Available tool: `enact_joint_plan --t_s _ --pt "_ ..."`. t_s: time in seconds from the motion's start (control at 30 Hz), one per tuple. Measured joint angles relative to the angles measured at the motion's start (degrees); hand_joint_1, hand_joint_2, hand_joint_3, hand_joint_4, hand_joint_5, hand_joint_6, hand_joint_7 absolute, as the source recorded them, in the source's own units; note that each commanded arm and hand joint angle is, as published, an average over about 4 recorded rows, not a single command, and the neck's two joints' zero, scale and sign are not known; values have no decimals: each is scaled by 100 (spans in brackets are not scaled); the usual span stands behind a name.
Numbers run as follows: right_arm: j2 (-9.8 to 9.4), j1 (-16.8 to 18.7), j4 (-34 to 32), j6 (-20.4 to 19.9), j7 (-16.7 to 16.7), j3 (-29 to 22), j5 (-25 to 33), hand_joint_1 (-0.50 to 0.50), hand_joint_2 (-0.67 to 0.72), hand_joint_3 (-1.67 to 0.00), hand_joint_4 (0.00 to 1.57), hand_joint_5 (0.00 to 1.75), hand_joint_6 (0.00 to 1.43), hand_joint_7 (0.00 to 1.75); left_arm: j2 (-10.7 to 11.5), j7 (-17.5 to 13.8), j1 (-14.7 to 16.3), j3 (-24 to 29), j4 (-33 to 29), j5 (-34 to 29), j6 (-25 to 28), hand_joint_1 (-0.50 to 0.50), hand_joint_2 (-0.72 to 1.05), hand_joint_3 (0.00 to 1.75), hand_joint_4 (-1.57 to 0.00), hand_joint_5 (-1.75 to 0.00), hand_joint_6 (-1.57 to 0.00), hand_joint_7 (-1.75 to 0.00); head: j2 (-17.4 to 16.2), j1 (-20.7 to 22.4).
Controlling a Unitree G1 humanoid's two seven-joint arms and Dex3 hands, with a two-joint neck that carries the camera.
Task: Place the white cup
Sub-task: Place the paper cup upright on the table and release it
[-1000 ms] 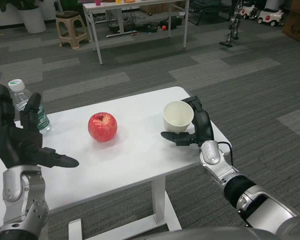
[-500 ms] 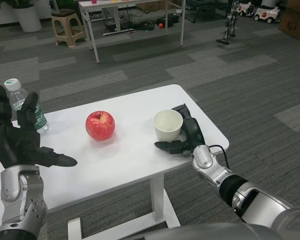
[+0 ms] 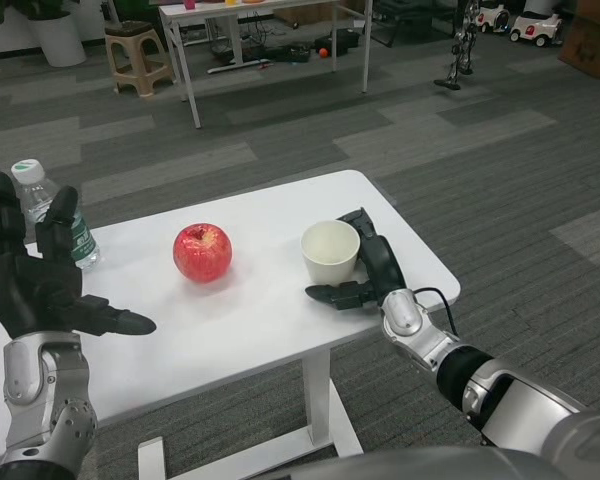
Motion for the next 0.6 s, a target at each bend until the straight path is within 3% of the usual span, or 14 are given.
enact_joint_plan --t_s 0.17,0.47,0.6 --pt "3 0 23 0 2 -49 -3 4 -48 -87 1 165 0 112 0 0 0 -1 10 0 0 -50 -55 9 0 -72 0 0 -17 -3" --pt "5 0 46 0 76 -113 -2 -17 -48 -59 0 155 0 79 0 0 0 -1 34 -2 0 -50 -55 9 0 -72 0 0 -12 11" --pt "5 0 47 0 151 -136 -2 -27 -48 -48 0 155 0 73 0 0 0 -1 35 -2 0 -50 -55 9 0 -72 0 0 -10 8"
